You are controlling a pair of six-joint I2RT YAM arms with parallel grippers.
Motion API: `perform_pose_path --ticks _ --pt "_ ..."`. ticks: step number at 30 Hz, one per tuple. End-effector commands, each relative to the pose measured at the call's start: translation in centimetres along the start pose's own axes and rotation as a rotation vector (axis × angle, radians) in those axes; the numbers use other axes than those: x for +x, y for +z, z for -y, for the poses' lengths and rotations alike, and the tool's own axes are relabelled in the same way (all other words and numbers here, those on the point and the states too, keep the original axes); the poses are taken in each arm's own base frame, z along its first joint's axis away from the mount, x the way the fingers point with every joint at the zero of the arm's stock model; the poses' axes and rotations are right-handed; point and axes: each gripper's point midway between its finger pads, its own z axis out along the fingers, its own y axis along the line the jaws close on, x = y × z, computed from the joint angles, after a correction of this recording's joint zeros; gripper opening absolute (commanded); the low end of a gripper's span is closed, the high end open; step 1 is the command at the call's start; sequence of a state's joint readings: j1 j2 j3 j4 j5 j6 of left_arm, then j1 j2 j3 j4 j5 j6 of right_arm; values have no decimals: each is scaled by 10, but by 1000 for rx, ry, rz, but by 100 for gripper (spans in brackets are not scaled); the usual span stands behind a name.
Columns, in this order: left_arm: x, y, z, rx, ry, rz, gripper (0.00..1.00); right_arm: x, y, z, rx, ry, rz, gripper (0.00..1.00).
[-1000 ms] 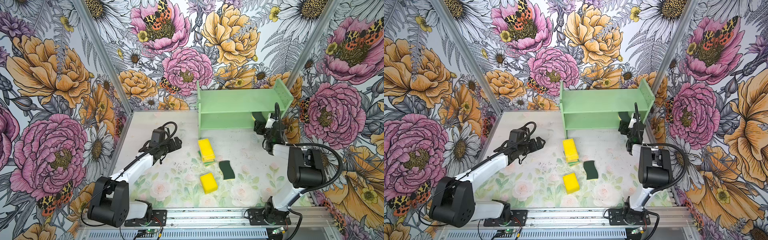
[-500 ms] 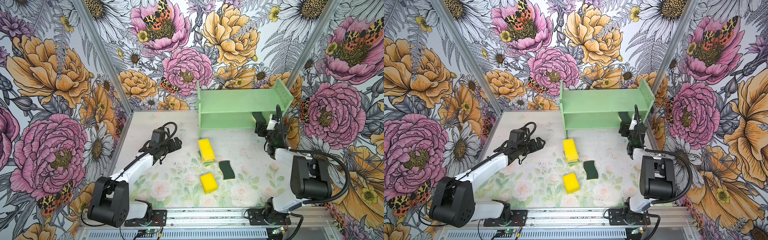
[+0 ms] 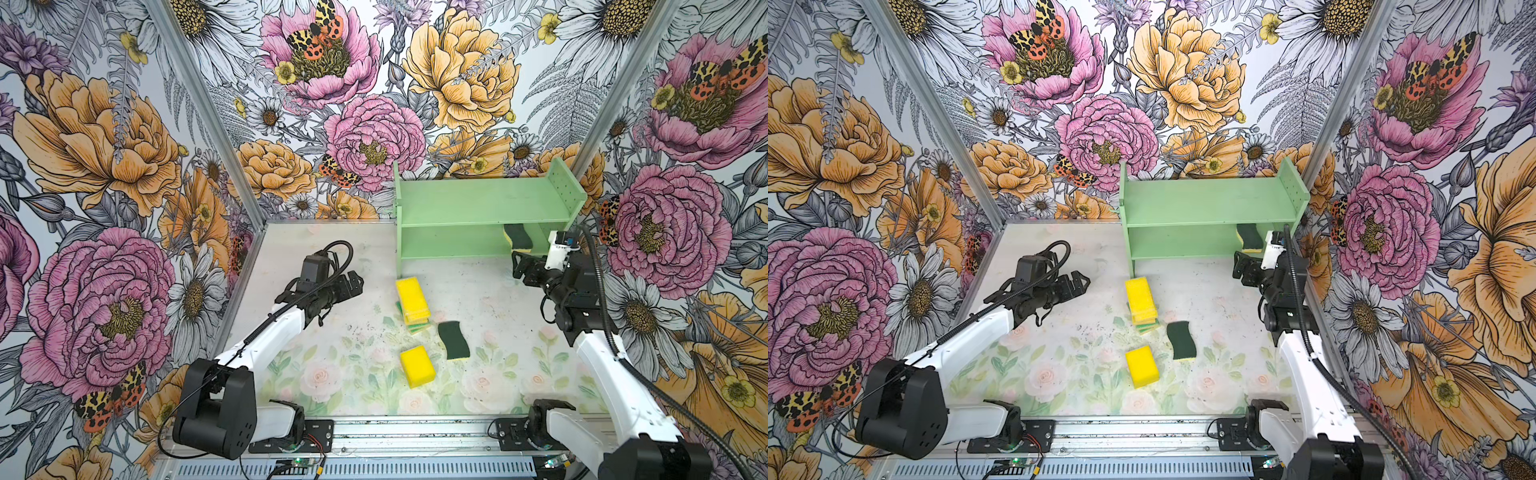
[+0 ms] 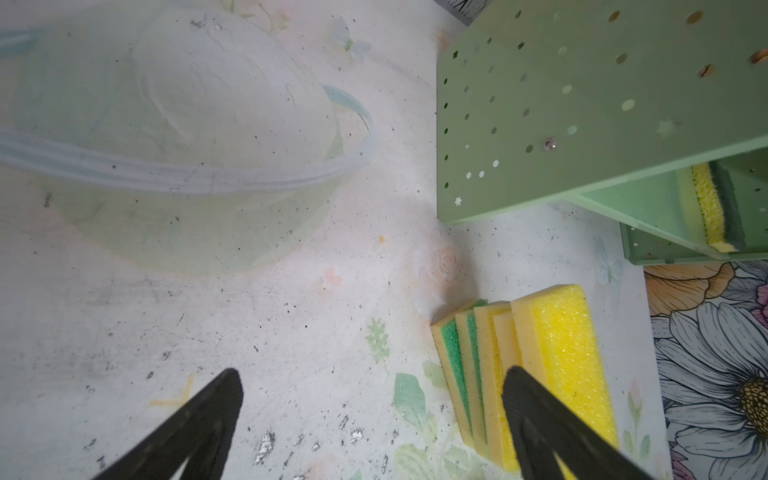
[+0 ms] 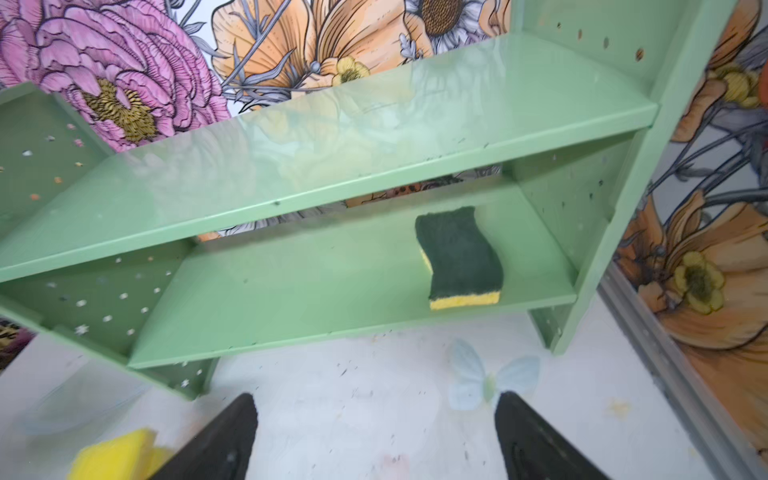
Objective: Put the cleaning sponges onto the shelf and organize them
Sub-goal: 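Move the right gripper back down over the table near the sponges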
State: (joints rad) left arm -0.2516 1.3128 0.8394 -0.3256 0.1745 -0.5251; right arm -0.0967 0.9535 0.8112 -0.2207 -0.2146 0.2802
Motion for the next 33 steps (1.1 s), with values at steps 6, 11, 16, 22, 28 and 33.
perform_pose_path --ticks 6,11,16,22,28,33 --pt "-8 -8 15 39 -45 18 99 113 -26 -29 -38 191 -380 92" --pt "-5 -10 20 50 -65 16 99 158 -21 -43 -38 135 -511 92" --pt "-1 -12 22 49 -79 17 99 194 -13 -64 -44 12 -636 92" --pt "6 -10 20 37 -100 6 99 227 -8 -84 -63 -113 -722 92" --pt "7 -9 19 32 -105 7 99 251 -9 -96 -82 -172 -747 90" --pt "7 -8 19 27 -105 4 99 269 -12 -106 -93 -191 -746 85"
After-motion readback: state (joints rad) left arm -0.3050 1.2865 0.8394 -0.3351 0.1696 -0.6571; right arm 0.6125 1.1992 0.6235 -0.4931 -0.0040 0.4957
